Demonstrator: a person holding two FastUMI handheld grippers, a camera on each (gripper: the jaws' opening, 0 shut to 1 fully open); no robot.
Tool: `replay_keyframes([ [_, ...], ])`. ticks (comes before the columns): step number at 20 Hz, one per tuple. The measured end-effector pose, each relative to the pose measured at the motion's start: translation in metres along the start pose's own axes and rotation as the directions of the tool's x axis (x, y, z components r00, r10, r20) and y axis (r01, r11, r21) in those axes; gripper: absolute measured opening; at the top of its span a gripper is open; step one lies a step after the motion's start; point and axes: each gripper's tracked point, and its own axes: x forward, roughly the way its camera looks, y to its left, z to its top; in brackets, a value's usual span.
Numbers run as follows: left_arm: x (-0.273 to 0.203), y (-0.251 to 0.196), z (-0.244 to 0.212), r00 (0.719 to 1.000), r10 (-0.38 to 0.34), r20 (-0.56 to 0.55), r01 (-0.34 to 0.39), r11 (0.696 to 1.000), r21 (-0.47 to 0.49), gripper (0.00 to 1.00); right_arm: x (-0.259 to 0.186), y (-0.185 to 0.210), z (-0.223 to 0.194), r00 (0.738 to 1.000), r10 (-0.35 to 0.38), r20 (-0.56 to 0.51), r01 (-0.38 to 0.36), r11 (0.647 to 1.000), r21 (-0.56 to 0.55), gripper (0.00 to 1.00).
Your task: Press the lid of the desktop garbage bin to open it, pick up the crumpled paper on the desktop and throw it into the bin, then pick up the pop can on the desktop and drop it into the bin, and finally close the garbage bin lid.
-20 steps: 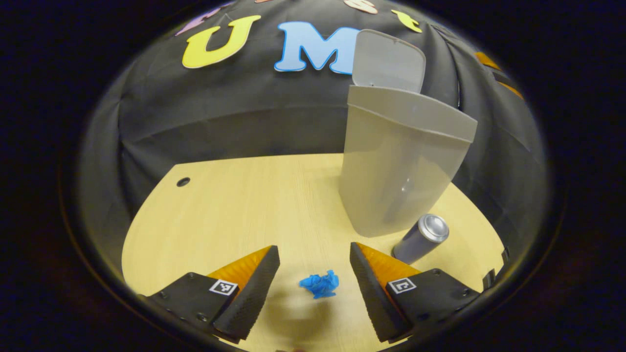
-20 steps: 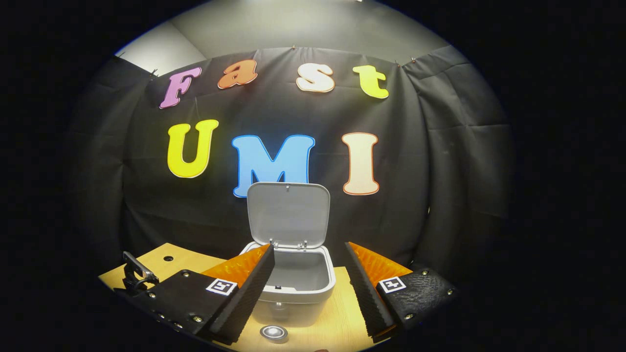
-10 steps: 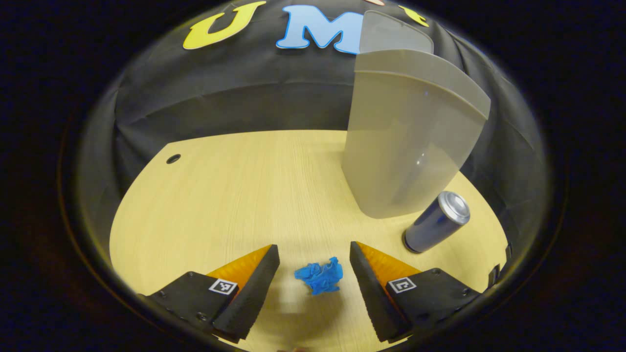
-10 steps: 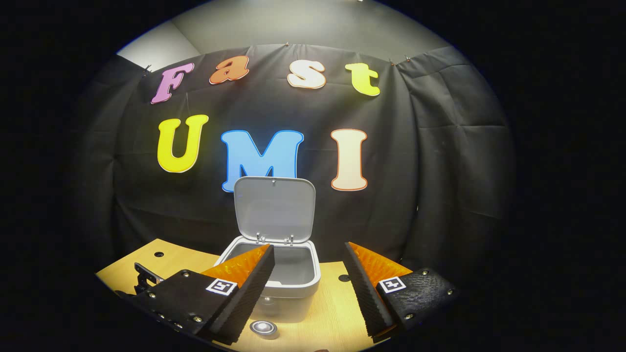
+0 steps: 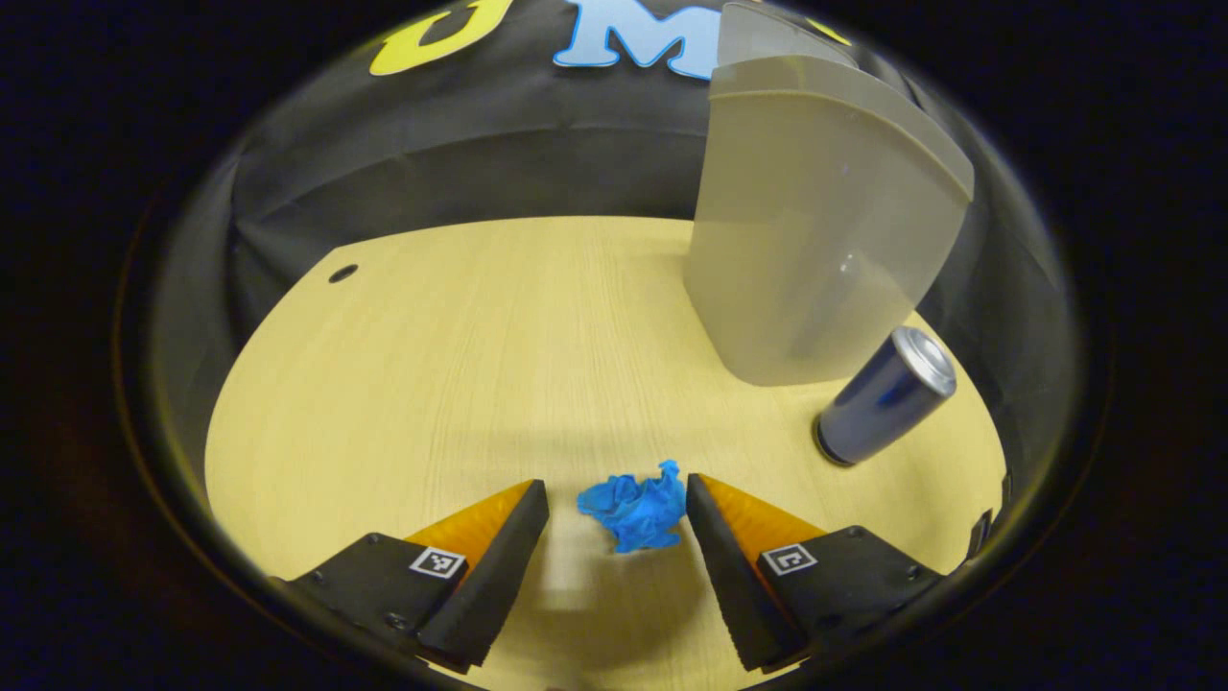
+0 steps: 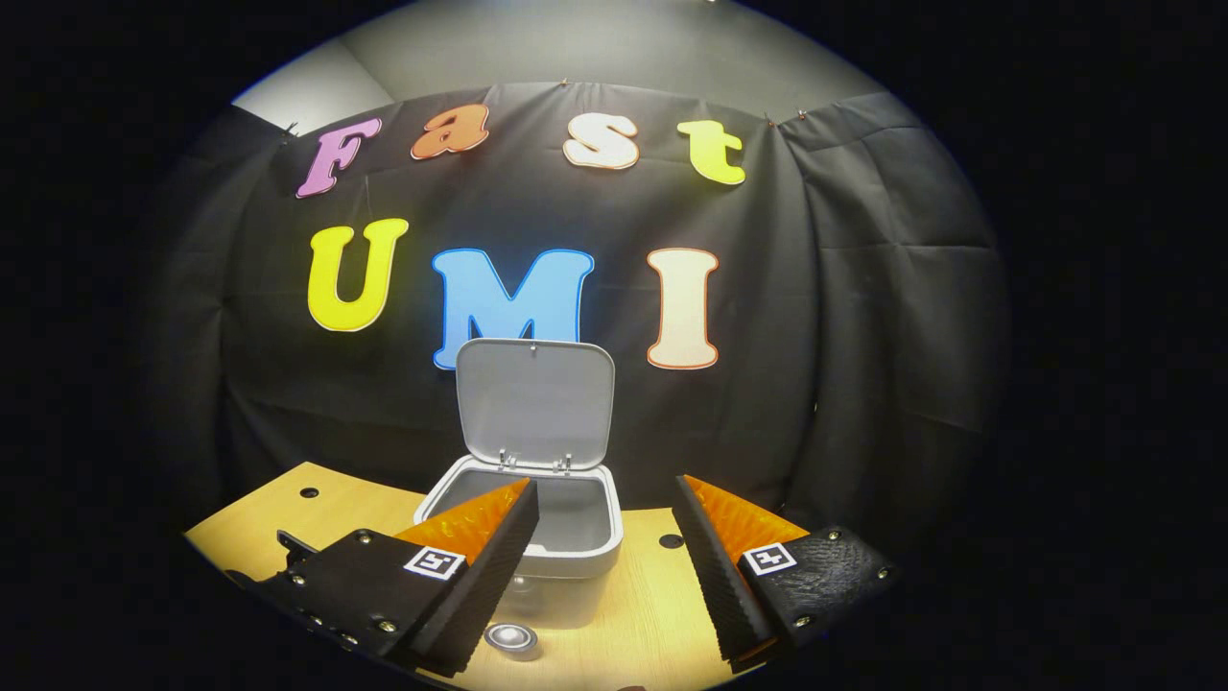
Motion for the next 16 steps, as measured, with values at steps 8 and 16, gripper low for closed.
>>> replay_keyframes([
  [8,0.007,0.017,-0.012,0.998,0.062,-0.001,-0.062,0.997,0.048,0.81,-0.001,-0.007,-0.004,1.0,-0.007,-0.009,0.007,1.0,-0.002,0.9],
  [16,-0.001,0.016,0.02,0.994,0.074,0.081,-0.082,0.991,0.102,0.39,0.001,-0.01,-0.01,1.0,-0.009,-0.02,0.009,1.0,-0.002,0.9],
])
